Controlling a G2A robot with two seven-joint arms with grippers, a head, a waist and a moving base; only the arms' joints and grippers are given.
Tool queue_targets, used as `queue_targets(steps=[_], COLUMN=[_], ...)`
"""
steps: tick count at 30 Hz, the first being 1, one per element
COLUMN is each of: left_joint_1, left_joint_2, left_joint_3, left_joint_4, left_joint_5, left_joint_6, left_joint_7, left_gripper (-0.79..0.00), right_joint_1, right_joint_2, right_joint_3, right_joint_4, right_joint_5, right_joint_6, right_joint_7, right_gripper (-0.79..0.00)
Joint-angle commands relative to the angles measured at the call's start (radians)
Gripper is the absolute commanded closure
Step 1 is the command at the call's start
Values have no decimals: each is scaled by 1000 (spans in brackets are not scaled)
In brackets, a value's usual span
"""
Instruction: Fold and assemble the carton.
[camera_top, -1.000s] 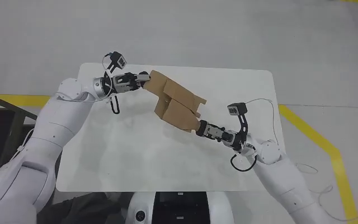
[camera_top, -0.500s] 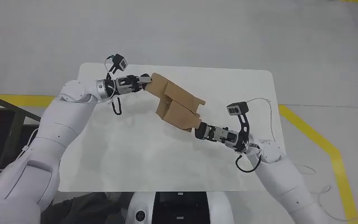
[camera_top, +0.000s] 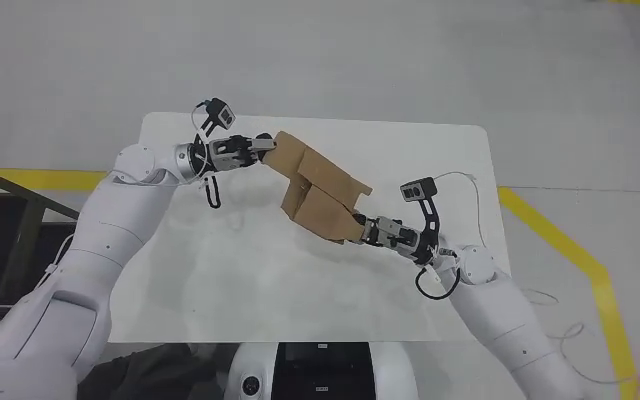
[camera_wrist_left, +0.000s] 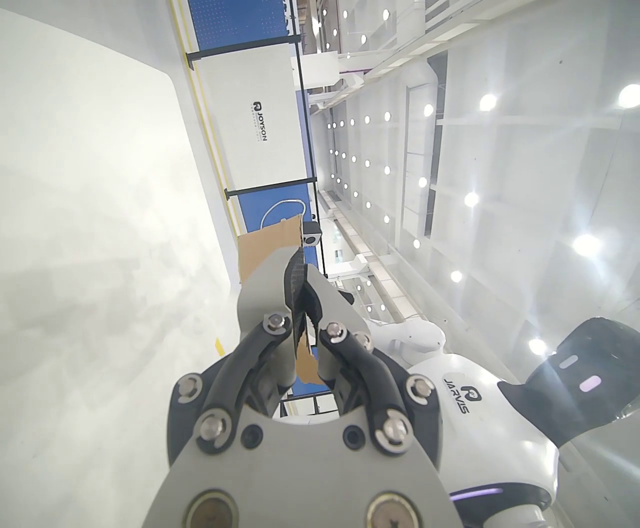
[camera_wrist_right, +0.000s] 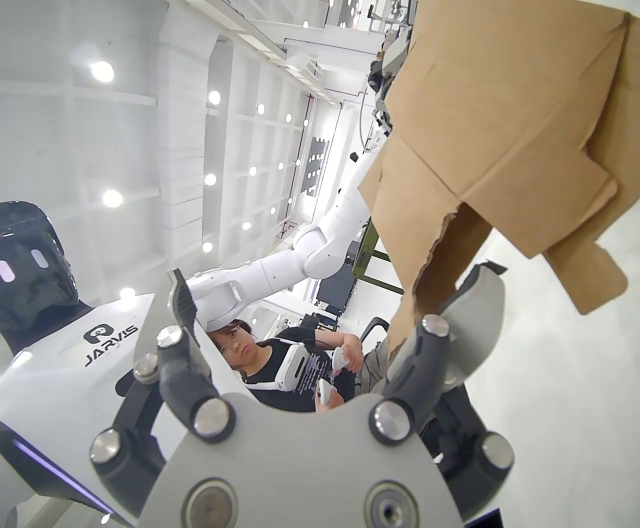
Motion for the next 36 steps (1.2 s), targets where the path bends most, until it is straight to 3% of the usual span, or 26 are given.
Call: queue_targets(steps=[1,11,19,24,32,36], left_joint_1=[3,21,34,39,49,52], left_joint_2=[-1,-5,-11,-15,-18,-19], left_joint_3=[-6,-46,-69,-85,-112,-121], left_joint_4=[-2,-17,-25,-33,-32,-27], left_joint_5=[9,6,-1,-18,-22,-13], left_joint_6=[0,11,28,51,78,90], left_joint_7=[4,-5,-10,-33,-44,-53], left_gripper=[0,0,0,0,0,0], right_joint_1=[1,11,13,17,17,14], right_joint_2=[-2,-12,-16,-22,-26,-27], right_joint_3=[0,-9,-8,-19,-17,-12], right_joint_4=[2,18,21,25,27,20], right_joint_5=[-2,-42,-80,-111,-142,-154], right_joint_6=[-1,12,36,40,35,35], right_joint_7=[2,-26,-42,-61,-79,-86], right_gripper=[-385,-517,-480,-339,0,0])
